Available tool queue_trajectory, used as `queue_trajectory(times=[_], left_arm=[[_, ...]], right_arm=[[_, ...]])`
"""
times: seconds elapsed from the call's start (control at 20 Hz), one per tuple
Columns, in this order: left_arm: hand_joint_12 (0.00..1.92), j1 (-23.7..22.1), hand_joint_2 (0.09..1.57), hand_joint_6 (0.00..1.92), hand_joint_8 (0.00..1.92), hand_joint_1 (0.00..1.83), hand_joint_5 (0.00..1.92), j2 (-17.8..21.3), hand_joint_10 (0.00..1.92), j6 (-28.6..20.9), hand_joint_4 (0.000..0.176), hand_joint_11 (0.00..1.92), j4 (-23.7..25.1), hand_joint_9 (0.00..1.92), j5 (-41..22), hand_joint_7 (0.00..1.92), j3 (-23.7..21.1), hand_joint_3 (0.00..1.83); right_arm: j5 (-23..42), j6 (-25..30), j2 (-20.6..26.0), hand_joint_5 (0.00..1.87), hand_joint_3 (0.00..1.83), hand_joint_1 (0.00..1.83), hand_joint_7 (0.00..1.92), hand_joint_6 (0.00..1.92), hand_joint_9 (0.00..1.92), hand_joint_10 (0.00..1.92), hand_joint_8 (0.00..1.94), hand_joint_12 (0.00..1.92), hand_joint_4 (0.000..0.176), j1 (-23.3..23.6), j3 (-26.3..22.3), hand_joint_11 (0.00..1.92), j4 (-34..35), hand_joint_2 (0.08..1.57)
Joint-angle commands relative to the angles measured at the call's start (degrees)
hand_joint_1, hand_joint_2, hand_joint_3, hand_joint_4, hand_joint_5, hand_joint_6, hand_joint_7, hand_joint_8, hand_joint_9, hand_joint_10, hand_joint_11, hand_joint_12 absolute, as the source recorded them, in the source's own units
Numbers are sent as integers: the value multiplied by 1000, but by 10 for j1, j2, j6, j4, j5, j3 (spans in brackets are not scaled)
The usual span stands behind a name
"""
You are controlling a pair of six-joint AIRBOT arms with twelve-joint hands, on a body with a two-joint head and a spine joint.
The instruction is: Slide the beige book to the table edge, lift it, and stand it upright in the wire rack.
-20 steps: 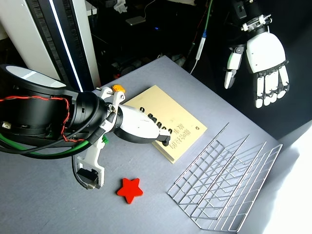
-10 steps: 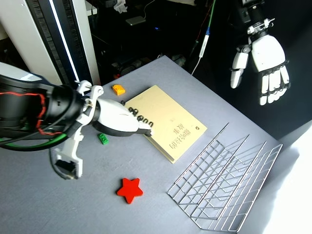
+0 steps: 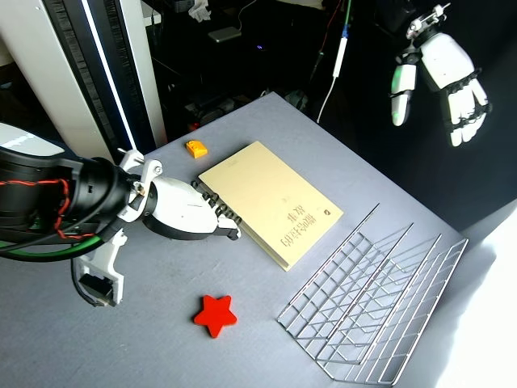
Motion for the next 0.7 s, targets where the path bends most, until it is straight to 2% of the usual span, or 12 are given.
queue_trajectory(times=[0.0, 0.15, 0.25, 0.3, 0.35, 0.45, 0.55, 0.65], left_arm=[[672, 4, 1095, 0, 0, 389, 286, 14, 0, -11, 0, 0, -20, 261, -76, 263, 5, 0], [665, 36, 1078, 0, 0, 440, 262, 27, 1, -16, 0, 0, -35, 257, -101, 258, 1, 0], [708, 30, 1052, 2, 3, 521, 263, 25, 3, -16, 0, 0, -35, 267, -102, 270, 4, 0], [657, 30, 1036, 1, 1, 544, 237, 25, 2, -16, 0, 0, -35, 244, -103, 253, 4, 0], [670, 29, 1025, 3, 3, 546, 240, 25, 3, -16, 0, 0, -35, 246, -106, 256, 5, 0], [653, 30, 1024, 0, 0, 555, 223, 25, 1, -26, 0, 0, -35, 242, -111, 239, 6, 0], [697, 38, 1006, 4, 3, 571, 236, 23, 4, -43, 0, 0, -57, 256, -119, 241, 3, 0], [705, 58, 1008, 3, 1, 578, 240, 22, 0, -45, 0, 0, -103, 242, -133, 238, -8, 0]], right_arm=[[-13, 0, -1, 134, 2, 75, 176, 5, 159, 5, 3, 465, 0, -1, 6, 0, 23, 1141], [-20, -4, -20, 131, 1, 59, 173, 3, 152, 2, 3, 435, 0, -3, 28, 0, 23, 1143], [-28, -7, -34, 132, 0, 92, 178, 2, 159, 4, 3, 460, 0, -3, 39, 0, 23, 1144], [-32, -9, -42, 145, 0, 85, 190, 4, 165, 4, 4, 496, 0, -3, 43, 0, 23, 1143], [-35, -9, -49, 134, 1, 73, 176, 4, 150, 4, 4, 423, 0, -2, 45, 0, 23, 1146], [-43, -9, -62, 158, 0, 77, 195, 6, 175, 8, 5, 490, 0, -1, 46, 0, 23, 1140], [-53, -7, -73, 131, 0, 90, 168, 0, 156, 1, 1, 470, 0, 0, 47, 0, 23, 1145], [-66, -6, -87, 146, 3, 81, 180, 4, 163, 2, 3, 508, 0, 1, 47, 0, 23, 1149]])
